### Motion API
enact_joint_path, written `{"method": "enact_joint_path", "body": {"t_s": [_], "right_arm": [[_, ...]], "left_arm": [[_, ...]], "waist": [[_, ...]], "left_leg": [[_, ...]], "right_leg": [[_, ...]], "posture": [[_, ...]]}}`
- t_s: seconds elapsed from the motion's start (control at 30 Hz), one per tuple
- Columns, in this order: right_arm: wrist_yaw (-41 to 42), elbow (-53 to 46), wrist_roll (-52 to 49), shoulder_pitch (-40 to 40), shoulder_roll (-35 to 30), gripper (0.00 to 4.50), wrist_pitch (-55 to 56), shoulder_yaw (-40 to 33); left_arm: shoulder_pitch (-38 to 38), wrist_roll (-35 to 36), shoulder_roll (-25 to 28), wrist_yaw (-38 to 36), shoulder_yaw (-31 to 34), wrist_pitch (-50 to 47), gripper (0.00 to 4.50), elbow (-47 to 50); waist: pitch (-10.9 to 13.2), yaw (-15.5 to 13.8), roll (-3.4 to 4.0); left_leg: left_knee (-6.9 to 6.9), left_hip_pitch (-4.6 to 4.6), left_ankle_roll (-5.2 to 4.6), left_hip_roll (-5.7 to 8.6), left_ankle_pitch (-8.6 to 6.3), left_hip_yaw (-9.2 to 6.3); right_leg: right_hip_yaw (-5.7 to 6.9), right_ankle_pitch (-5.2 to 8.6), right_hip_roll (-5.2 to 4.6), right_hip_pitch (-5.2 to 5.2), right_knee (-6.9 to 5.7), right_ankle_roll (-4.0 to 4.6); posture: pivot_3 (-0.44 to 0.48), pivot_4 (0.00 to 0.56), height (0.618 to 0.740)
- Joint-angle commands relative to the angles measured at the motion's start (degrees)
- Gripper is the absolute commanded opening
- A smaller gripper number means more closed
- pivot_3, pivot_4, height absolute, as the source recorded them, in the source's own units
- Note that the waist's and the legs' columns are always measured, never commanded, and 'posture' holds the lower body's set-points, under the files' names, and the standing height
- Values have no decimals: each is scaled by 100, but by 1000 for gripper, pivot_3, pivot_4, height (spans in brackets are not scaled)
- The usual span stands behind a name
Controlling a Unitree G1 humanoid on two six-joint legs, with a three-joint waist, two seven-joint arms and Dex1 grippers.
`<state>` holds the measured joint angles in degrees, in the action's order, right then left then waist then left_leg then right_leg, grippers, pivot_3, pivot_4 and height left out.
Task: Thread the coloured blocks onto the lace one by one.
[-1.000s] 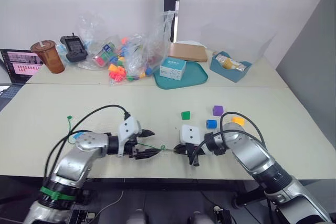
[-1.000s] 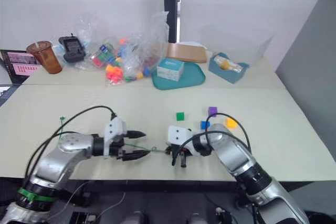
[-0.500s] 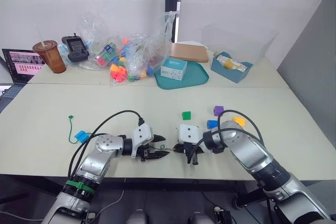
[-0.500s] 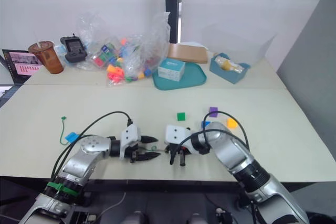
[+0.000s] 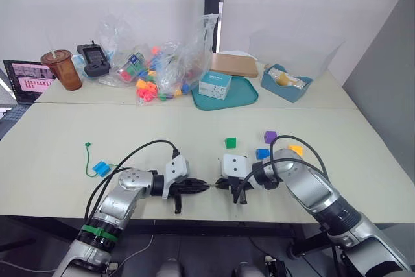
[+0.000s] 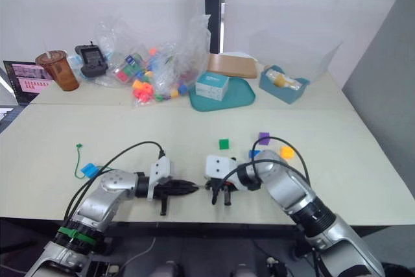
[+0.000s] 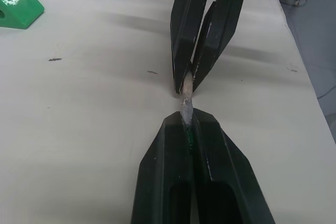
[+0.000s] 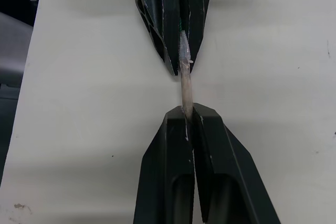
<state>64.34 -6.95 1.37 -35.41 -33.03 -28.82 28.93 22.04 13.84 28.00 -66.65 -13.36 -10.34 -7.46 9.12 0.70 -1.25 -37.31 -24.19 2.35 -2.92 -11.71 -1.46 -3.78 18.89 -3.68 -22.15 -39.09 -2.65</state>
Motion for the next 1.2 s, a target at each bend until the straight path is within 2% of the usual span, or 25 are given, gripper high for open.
{"method": "enact_joint_path", "body": {"t_s": [0.03,0.13,0.37,0.47,0.57,0.63,0.73,0.87,0.93,1.03,1.2], "right_arm": [[6,-18,176,88,-173,0,-70,67],[-60,-160,73,149,-138,0,-151,-54],[-560,-1187,-540,687,-213,2417,-1094,-1097],[-1020,-1811,-839,1292,-260,3445,-1685,-1938],[-1651,-2416,-1133,2047,77,4460,-2221,-2909],[-1995,-2707,-1215,2410,245,4488,-2458,-3260],[-2897,-3190,-1303,3061,1033,4488,-2755,-4064],[-3835,-3238,-889,3697,1516,4488,-2332,-4207],[-4419,-3041,-748,3774,1945,4488,-1993,-4238],[-4924,-2722,-549,3758,2225,4488,-1542,-4207],[-5469,-1795,-313,3412,2320,4488,-813,-4152]], "left_arm": [[-46,140,55,-68,90,-76,26,245],[-48,137,71,-82,96,-97,26,231],[-1,178,228,-173,188,-148,0,175],[-53,294,419,-264,307,-314,0,376],[-81,489,583,-277,444,-557,0,601],[-100,612,648,-275,542,-727,0,703],[-111,751,791,-242,716,-1030,0,778],[-145,853,908,-248,793,-1265,0,901],[-169,849,943,-253,797,-1300,0,968],[-195,825,981,-257,784,-1337,0,1055],[-201,729,1122,-283,686,-1475,0,1198]], "waist": [[0,-1,0],[0,0,0],[0,0,0],[0,-4,0],[0,-9,0],[0,-2,0],[0,2,0],[0,23,0],[0,41,0],[0,48,1],[0,50,1]], "left_leg": [[0,0,0,0,0,0],[0,0,0,0,0,0],[0,-5,0,0,0,-1],[4,-6,0,0,0,-4],[4,-9,0,0,0,-3],[7,-9,0,0,0,-6],[10,-8,0,0,0,-5],[16,-6,0,0,0,-2],[18,-2,0,0,0,-1],[32,2,1,-1,0,-2],[33,2,1,-1,0,3]], "right_leg": [[0,0,0,0,0,0],[0,0,0,0,1,0],[0,0,0,-2,1,0],[1,0,1,-3,3,0],[0,0,0,-2,6,0],[1,0,0,-2,6,0],[0,0,1,-2,6,0],[-2,0,2,-4,6,0],[-5,0,2,-4,5,0],[-5,1,4,-6,5,0],[-10,0,3,-6,8,0]], "posture": [[0,150,740],[0,150,740],[0,150,740],[0,150,740],[0,150,740],[0,150,740],[0,150,740],[0,150,740],[0,150,740],[0,150,740],[0,150,740]]}}
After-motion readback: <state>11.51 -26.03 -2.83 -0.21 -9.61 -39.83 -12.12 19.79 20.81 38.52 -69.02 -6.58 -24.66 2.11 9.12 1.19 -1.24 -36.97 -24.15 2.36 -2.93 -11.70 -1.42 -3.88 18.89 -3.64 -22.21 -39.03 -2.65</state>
